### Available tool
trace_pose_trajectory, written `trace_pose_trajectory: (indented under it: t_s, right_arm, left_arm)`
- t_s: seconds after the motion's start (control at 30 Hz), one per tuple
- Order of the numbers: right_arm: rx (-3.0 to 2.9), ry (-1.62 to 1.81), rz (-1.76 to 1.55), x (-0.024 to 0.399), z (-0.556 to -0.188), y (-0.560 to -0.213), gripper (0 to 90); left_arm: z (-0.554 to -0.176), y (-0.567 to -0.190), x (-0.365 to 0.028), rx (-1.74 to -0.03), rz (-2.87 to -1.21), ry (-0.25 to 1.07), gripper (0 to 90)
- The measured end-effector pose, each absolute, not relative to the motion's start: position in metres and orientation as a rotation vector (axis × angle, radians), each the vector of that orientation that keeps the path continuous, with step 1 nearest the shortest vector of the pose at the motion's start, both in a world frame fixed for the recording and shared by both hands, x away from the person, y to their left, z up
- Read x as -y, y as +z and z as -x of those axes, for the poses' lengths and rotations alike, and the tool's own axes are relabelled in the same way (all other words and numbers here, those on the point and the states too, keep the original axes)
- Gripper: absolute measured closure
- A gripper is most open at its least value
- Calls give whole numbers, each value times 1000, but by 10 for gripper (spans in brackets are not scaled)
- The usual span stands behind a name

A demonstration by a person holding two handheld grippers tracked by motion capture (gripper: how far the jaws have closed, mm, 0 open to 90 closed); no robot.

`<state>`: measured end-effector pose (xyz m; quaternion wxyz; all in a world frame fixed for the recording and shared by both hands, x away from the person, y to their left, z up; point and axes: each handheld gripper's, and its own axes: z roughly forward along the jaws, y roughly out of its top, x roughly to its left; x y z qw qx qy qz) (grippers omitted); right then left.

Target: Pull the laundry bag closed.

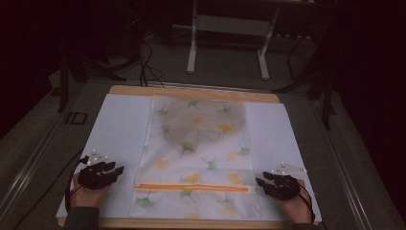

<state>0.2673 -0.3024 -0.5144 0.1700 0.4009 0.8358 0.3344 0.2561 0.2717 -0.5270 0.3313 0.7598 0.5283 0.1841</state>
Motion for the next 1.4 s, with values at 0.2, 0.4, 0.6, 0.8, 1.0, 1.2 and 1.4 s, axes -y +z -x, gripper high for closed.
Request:
trace_pose_trajectory:
  t_s: [0.2, 0.4, 0.6, 0.8, 1.0, 1.2, 1.4]
  right_arm:
    - [-2391, 951, -1114, 296, -266, -510, 596]
    - [-2409, 956, -1094, 290, -266, -507, 598]
    - [-2440, 945, -1038, 280, -268, -502, 602]
    - [-2484, 937, -977, 267, -271, -497, 601]
    - [-2543, 996, -937, 258, -275, -493, 597]
    - [-2563, 974, -888, 249, -277, -491, 597]
    - [-2587, 959, -851, 238, -279, -492, 594]
  left_arm:
    - [-256, -527, -273, -1382, -1975, 478, 590]
    - [-257, -528, -273, -1387, -1982, 463, 571]
    - [-256, -528, -272, -1391, -1990, 459, 563]
    - [-256, -528, -273, -1392, -1988, 459, 554]
    - [-256, -528, -273, -1397, -1998, 459, 556]
    - [-255, -528, -275, -1392, -1990, 467, 562]
    - [-255, -529, -276, -1394, -1978, 456, 576]
